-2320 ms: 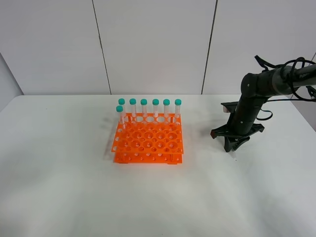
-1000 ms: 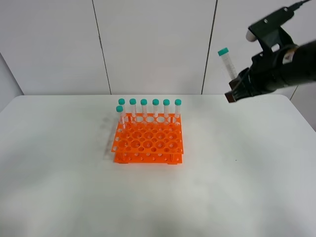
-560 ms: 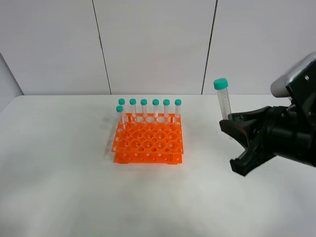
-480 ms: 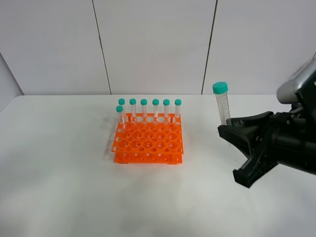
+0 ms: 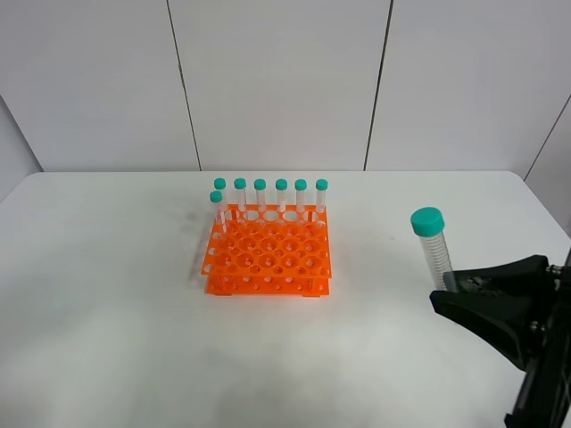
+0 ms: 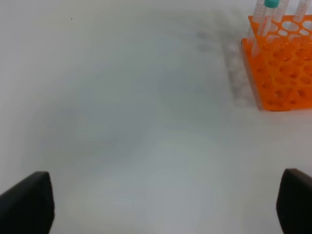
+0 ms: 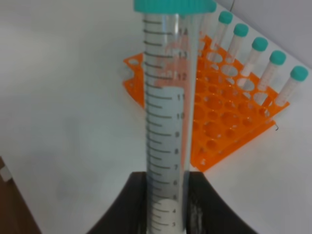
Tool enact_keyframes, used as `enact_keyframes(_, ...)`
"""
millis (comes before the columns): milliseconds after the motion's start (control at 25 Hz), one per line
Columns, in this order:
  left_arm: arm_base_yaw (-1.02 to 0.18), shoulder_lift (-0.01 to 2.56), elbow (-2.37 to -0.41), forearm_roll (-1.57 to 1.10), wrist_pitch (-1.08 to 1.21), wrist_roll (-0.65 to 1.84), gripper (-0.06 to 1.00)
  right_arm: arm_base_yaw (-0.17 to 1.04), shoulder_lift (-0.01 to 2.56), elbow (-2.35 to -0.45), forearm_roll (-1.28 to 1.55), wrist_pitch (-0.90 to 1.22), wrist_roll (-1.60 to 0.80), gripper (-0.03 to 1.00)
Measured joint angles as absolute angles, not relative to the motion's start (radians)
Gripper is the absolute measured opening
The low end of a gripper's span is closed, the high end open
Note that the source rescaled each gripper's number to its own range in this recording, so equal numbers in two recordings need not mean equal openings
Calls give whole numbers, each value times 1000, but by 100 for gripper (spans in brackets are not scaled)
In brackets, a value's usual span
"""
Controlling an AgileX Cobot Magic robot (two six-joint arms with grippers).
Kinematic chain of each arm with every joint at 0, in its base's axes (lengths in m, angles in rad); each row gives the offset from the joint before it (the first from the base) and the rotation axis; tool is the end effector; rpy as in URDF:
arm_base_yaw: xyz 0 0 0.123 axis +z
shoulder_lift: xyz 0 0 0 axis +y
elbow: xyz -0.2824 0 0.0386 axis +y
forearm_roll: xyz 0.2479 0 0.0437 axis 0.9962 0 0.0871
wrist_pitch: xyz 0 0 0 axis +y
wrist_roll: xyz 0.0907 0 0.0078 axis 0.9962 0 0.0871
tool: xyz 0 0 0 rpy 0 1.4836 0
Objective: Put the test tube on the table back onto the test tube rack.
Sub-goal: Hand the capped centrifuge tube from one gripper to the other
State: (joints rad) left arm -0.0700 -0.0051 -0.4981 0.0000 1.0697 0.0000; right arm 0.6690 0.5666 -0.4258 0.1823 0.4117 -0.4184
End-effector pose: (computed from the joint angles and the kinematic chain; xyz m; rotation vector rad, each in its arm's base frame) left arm -0.0058 0.0004 0.2759 0.0717 2.0491 -0.0436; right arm 0.0864 0.0767 0.2753 -0.9491 1.8116 0.3361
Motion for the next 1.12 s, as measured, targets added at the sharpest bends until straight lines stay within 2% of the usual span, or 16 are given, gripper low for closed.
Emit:
enact_keyframes(200,-70,-5,-498,0,1070,0,100,669,483,-426,197,402,-426,3)
enact_keyframes(600,-70,-5,-498,0,1070,0,100,669,478,-355,272,299,-447,3)
enact_keyframes(1120,-70,-5,-498,0,1070,0,100,669,478,-333,548,272,-696,3)
